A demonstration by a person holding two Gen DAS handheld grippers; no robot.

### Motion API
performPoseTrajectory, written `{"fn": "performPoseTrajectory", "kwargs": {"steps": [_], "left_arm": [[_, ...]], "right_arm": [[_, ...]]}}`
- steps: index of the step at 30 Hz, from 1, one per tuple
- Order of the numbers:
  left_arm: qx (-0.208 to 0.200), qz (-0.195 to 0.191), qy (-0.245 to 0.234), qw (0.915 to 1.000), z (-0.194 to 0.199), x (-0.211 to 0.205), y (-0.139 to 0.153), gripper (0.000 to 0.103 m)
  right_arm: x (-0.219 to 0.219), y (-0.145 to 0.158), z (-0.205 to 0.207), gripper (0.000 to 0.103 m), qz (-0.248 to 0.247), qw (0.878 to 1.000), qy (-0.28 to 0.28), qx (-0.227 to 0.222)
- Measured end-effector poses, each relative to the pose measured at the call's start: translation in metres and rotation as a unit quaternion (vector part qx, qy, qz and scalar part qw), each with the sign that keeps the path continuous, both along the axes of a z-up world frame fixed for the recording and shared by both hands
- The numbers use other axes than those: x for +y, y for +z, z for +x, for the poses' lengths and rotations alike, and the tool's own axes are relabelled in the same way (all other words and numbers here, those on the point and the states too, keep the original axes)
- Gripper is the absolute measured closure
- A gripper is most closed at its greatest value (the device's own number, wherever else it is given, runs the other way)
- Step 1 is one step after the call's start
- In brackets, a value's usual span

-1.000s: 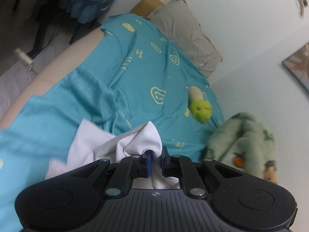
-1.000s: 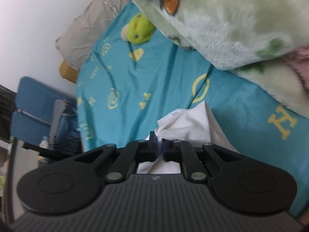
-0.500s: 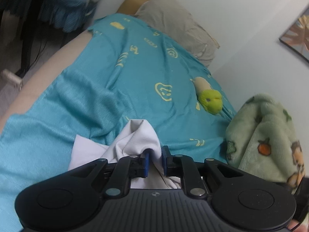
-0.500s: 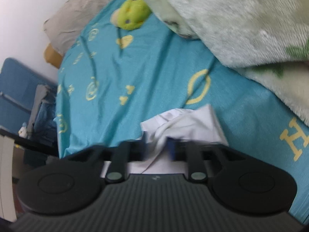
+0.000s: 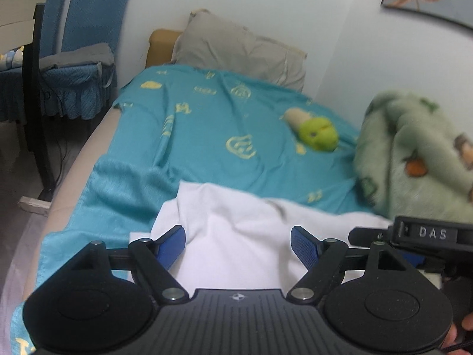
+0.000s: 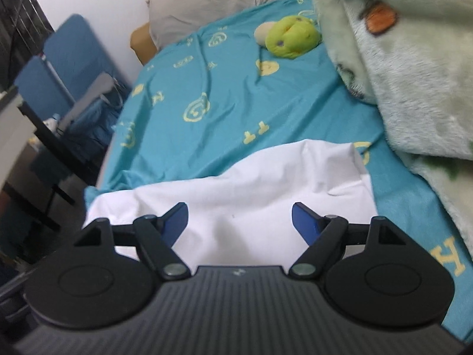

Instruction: Fold clothes

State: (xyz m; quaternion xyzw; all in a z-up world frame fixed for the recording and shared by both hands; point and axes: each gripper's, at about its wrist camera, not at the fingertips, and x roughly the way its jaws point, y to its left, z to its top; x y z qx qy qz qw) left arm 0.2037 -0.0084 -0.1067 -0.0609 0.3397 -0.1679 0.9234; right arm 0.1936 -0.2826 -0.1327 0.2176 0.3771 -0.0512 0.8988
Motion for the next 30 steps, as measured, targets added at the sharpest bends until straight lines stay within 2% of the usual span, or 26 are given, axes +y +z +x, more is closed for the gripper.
{"fn": "performPoseTrajectory", "kwargs": {"steps": [4, 8, 10, 16, 21, 26, 30], "left_arm": [[0.017, 0.023, 0.008, 0.9996, 0.017, 0.0, -0.018, 0.023], [0.013, 0.034, 0.005, 0.9993, 0.023, 0.0, -0.024, 0.023], [0.013, 0.034, 0.005, 0.9993, 0.02, 0.001, -0.023, 0.023], [0.007, 0.037, 0.0, 0.9993, -0.016, 0.006, -0.002, 0.023], [0.014, 0.051, -0.01, 0.9985, -0.05, 0.008, 0.009, 0.023], [0.047, 0.068, -0.007, 0.9966, -0.061, 0.007, -0.005, 0.022], [0.049, 0.077, -0.007, 0.9958, -0.061, 0.006, -0.014, 0.021]], "right_arm": [[0.002, -0.018, 0.022, 0.024, -0.034, 0.999, 0.007, 0.017], [0.0, -0.025, 0.025, 0.022, -0.028, 0.999, 0.007, 0.016], [0.001, -0.02, 0.021, 0.024, -0.031, 0.999, 0.009, 0.009], [0.006, 0.005, -0.019, 0.024, -0.029, 1.0, -0.002, -0.011], [0.012, 0.012, -0.053, 0.024, -0.036, 0.999, -0.001, 0.016], [0.015, -0.001, -0.051, 0.024, -0.039, 0.998, 0.003, 0.04], [0.017, -0.012, -0.05, 0.022, -0.041, 0.997, 0.005, 0.06]]}}
